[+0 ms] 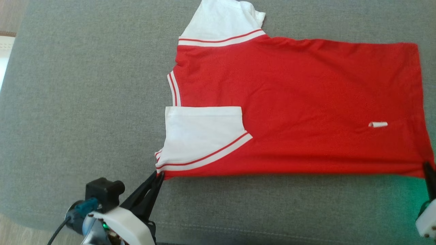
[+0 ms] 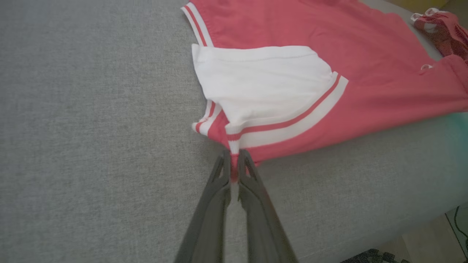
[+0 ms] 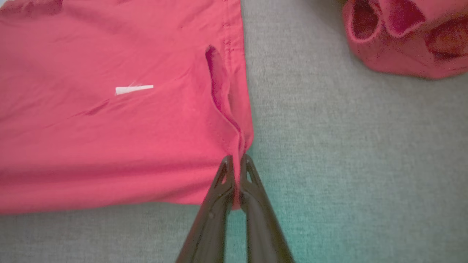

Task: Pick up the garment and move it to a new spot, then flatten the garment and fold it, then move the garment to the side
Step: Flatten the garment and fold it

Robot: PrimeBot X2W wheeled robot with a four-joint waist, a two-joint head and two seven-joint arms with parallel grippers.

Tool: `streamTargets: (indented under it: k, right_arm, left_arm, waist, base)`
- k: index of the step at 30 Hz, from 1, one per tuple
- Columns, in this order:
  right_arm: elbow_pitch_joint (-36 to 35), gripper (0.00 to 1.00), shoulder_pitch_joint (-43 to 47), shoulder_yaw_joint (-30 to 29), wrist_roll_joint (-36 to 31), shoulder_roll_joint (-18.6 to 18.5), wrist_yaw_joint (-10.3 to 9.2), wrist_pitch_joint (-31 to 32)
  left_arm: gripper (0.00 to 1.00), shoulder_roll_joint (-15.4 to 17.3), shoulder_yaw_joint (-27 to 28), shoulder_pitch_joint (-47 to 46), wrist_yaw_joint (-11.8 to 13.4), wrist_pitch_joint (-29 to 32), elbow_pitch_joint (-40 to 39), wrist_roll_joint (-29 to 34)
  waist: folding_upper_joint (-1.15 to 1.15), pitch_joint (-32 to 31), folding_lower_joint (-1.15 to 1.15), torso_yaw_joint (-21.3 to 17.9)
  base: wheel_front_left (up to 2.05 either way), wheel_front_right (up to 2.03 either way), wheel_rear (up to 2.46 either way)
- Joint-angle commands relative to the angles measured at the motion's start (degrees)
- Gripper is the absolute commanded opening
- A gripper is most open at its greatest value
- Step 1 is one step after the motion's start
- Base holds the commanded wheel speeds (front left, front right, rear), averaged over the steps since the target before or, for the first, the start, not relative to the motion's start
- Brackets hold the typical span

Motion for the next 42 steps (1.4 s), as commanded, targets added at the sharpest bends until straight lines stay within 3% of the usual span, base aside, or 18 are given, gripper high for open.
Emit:
streamTargets:
  k: [1,6,8,9,10,11,13,19,23,26,31,36,42]
  right_arm:
    - [-2.31,0.00,1.85,0.04,0.05,-0.81,0.37,0.25]
    - [-3.36,0.00,2.99,0.42,0.40,-0.15,0.37,0.91]
    - [-3.61,0.22,3.16,0.47,0.71,0.00,0.37,0.99]
    - [-3.71,0.39,3.21,0.51,0.73,-0.01,0.37,0.96]
    - [-3.84,0.64,3.24,0.52,0.68,-0.04,0.37,0.74]
    - [-3.91,1.00,3.29,0.57,0.60,-0.07,0.37,0.57]
    - [-4.20,1.00,3.30,0.43,0.48,0.09,0.37,-0.03]
    - [-6.25,1.00,3.72,0.57,0.27,1.43,0.37,-1.36]
    - [-9.56,1.00,2.94,2.29,-0.47,1.49,0.37,-4.41]
    - [-10.03,1.00,1.15,3.85,-0.74,1.56,0.37,-7.31]
    - [-7.53,1.00,-1.69,7.38,-1.40,-0.07,0.37,-10.80]
    - [-6.77,1.00,-3.74,9.24,-1.50,-0.47,0.37,-12.53]
    - [-6.72,1.00,-6.90,10.50,-1.64,-0.90,0.37,-13.34]
  left_arm:
    - [0.00,1.42,1.87,-2.16,-0.03,-0.22,-0.67,0.76]
    - [0.00,1.13,1.06,-2.61,-0.18,-0.24,0.59,1.29]
    - [0.00,1.24,0.66,-2.72,-0.16,-0.20,1.14,1.80]
    - [0.00,1.31,0.46,-2.75,-0.12,-0.15,1.45,2.05]
    - [0.05,1.30,0.36,-2.79,-0.10,-0.22,1.77,2.17]
    - [0.27,1.29,0.27,-2.79,-0.03,-0.16,2.15,2.23]
    - [1.00,1.23,0.09,-2.76,0.16,0.11,2.78,2.24]
    - [1.00,1.95,-0.48,-2.72,1.26,0.67,2.79,3.84]
    - [1.00,3.06,1.73,-3.99,2.87,0.92,-1.64,4.11]
    - [1.00,4.75,3.98,-9.28,2.20,3.08,-5.34,3.97]
    - [1.00,7.07,5.56,-26.07,-3.62,10.52,-5.66,2.69]
    - [1.00,5.51,4.68,-44.22,-11.70,20.35,3.18,-4.36]
    - [1.00,4.08,-0.25,-60.66,-14.69,29.52,16.43,-8.85]
  waist:
    - [0.00,0.04,0.00,-0.05]
    - [0.00,-0.05,0.00,-0.26]
    - [0.00,-0.21,0.00,-0.46]
    - [0.00,-0.31,0.00,-0.54]
    - [0.00,-0.42,0.00,-0.59]
    - [0.00,-0.58,0.00,-0.65]
    - [0.00,-1.07,0.00,-0.70]
    - [0.00,-3.71,0.00,-0.96]
    - [0.00,-5.28,0.00,-1.80]
    - [0.00,-5.17,0.00,-2.61]
    - [0.00,-2.51,0.00,-4.71]
    - [0.00,1.62,0.00,-6.91]
    - [0.00,7.24,0.00,-10.37]
  base:
    - [0.00,0.00,0.00]
    - [0.00,0.00,0.00]
    - [0.00,0.00,0.00]
    - [0.00,0.00,0.00]
    - [0.00,0.00,0.00]
    - [0.00,0.00,0.00]
    - [0.00,0.00,0.00]
    - [0.00,0.00,0.00]
    - [0.00,0.00,0.00]
    - [0.00,0.00,0.00]
    - [0.00,0.00,0.00]
    - [0.00,0.00,0.00]
    - [0.00,0.00,0.00]
